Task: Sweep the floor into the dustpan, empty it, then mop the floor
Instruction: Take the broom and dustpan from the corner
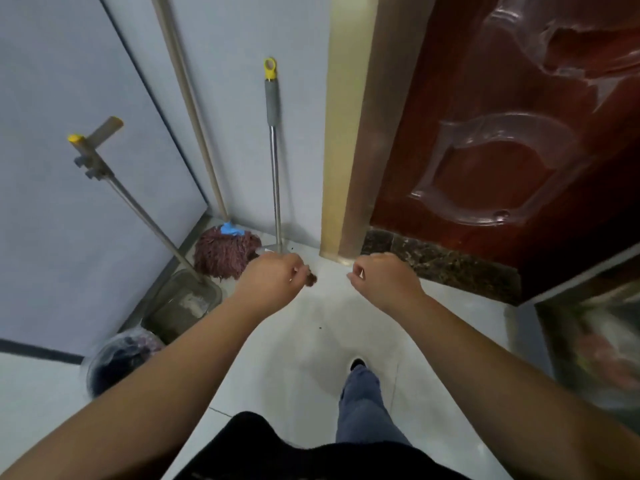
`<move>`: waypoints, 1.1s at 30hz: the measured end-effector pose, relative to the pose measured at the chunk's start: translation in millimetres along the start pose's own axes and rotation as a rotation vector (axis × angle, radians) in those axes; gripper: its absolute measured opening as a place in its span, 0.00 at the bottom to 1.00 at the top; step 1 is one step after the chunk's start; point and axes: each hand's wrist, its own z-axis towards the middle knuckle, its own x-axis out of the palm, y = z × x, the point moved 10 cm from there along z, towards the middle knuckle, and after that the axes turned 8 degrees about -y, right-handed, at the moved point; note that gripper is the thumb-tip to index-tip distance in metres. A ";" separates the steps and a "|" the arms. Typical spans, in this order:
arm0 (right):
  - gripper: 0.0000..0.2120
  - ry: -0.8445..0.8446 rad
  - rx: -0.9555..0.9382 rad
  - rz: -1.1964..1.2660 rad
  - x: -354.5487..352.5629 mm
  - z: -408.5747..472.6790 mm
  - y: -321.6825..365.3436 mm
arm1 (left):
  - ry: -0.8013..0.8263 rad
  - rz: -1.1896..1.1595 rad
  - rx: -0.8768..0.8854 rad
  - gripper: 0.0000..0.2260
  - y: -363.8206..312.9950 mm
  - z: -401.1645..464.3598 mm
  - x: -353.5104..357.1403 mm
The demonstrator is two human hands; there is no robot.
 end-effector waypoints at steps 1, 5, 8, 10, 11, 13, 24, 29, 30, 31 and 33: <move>0.14 0.024 -0.016 0.004 0.1 20.2 -6.3 | -0.006 -0.007 -0.045 0.13 1.9 16.4 1.6; 0.12 0.133 -0.117 0.007 -2.9 91.0 -20.1 | -0.016 -0.022 -0.187 0.13 4.4 67.1 6.2; 0.11 0.187 -0.178 0.010 -6.2 138.6 -18.1 | -0.036 -0.038 -0.279 0.13 12.1 97.7 2.5; 0.15 0.208 -0.206 0.022 -5.0 165.6 -10.4 | -0.059 -0.048 -0.332 0.13 22.4 112.5 -2.2; 0.15 0.211 -0.222 0.042 -3.5 178.5 -5.6 | -0.066 -0.040 -0.344 0.13 28.0 120.0 -4.0; 0.12 0.216 -0.268 0.067 0.8 203.7 4.2 | -0.059 -0.008 -0.360 0.13 41.1 135.0 -4.9; 0.14 0.274 -0.478 -0.105 37.8 341.7 75.3 | -0.085 -0.040 -0.469 0.13 159.2 235.6 -11.9; 0.14 0.337 -0.496 -0.169 54.6 401.0 112.0 | -0.046 -0.086 -0.551 0.14 218.1 269.2 -10.2; 0.14 0.344 -0.516 -0.193 58.5 411.1 120.0 | -0.047 -0.089 -0.561 0.14 228.4 273.6 -11.0; 0.14 0.355 -0.537 -0.214 62.3 419.8 128.2 | -0.055 -0.097 -0.575 0.13 238.1 276.6 -12.4; 0.15 0.379 -0.566 -0.235 69.6 434.9 144.3 | -0.060 -0.115 -0.609 0.13 254.6 278.5 -14.0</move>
